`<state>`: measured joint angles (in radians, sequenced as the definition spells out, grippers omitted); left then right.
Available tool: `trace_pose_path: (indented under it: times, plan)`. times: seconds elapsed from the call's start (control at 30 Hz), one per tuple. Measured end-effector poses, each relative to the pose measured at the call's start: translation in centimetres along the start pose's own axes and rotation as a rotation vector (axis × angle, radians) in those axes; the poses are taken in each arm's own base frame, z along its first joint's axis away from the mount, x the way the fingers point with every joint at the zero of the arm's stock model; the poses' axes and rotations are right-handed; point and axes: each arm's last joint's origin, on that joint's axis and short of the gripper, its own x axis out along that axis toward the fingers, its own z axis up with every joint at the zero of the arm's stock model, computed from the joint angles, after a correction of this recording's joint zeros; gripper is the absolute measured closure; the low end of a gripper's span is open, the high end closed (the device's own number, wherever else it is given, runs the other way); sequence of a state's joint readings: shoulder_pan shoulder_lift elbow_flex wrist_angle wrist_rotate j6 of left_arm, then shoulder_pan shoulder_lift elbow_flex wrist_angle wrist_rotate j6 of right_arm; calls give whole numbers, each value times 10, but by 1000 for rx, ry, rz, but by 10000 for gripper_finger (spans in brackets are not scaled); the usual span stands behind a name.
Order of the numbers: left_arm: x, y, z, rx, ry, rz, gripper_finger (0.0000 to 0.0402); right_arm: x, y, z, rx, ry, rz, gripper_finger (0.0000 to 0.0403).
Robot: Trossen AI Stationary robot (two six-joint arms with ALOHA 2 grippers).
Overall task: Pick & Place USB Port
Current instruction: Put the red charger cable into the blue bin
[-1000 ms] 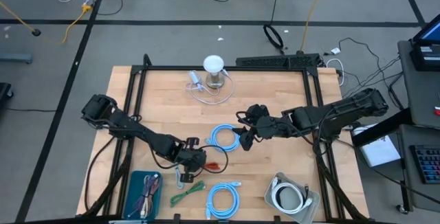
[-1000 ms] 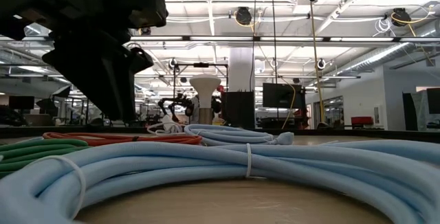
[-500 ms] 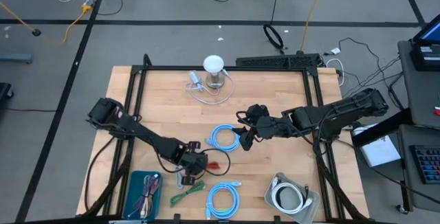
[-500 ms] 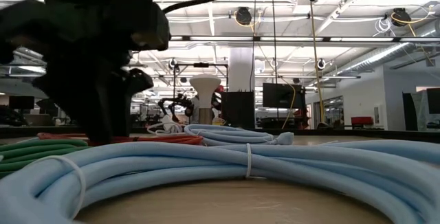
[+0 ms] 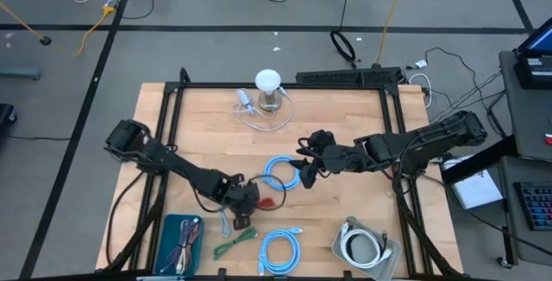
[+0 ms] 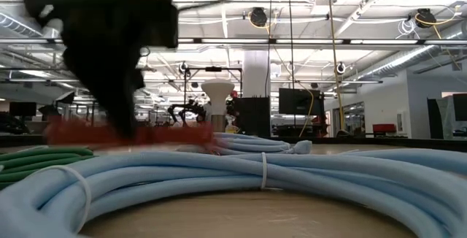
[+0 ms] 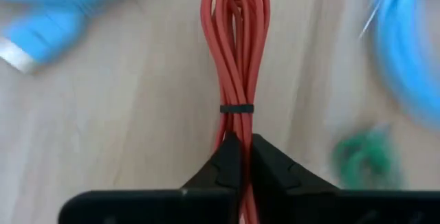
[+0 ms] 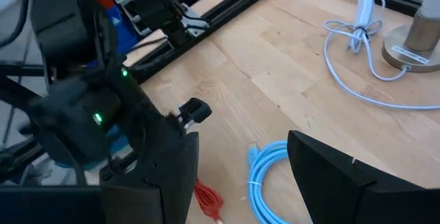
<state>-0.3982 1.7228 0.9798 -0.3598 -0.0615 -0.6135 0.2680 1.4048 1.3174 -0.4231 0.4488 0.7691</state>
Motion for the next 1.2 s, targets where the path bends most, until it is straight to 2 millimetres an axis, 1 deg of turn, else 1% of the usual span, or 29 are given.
trace_pose_path:
  times: [0.1, 0.2, 0.23, 0.3, 0.37, 0.43, 0.5, 0.63, 0.73, 0.8, 0.87, 0.97, 1.13, 1.2]
  plan:
    - [-23, 0, 8, -134, -105, 10, 392, 0, 1, 1, 4, -7, 6, 188]
    - [-53, 2, 13, -322, -249, 45, 392, 0, 1, 1, 4, -9, 9, 188]
    - [-65, 3, 11, -405, -294, 61, 392, 0, 1, 1, 3, -9, 9, 188]
    - [-88, 5, 6, -586, -372, 87, 392, 0, 1, 1, -1, -6, 11, 188]
    - [-104, 2, -3, -739, -426, 88, 392, 0, 1, 1, -8, -6, 11, 188]
    - [-118, -4, -16, -845, -426, 114, 392, 0, 1, 1, -17, -6, 13, 188]
    - [-129, -14, -27, -950, -393, 124, 392, 0, 1, 1, -28, -2, 18, 188]
    - [-133, -37, -52, -1106, -207, 259, 392, 0, 2, -1, -63, 45, 66, 188]
    - [-141, -62, -67, -1188, -27, 367, 392, 0, 3, -2, -95, 70, 92, 188]
    - [-144, -80, -73, -1219, 58, 415, 392, -1, 3, -3, -120, 93, 100, 188]
    - [-145, -98, -74, -1229, 144, 441, 392, -1, 2, -5, -146, 116, 104, 188]
    - [-145, -119, -67, -1231, 183, 465, 392, -1, 2, -7, -182, 135, 111, 188]
    - [-138, -139, -52, -1254, 184, 468, 392, -2, 3, -8, -222, 150, 138, 188]
    - [-133, -144, -51, -1257, 201, 495, 392, -2, 3, -8, -227, 165, 156, 188]
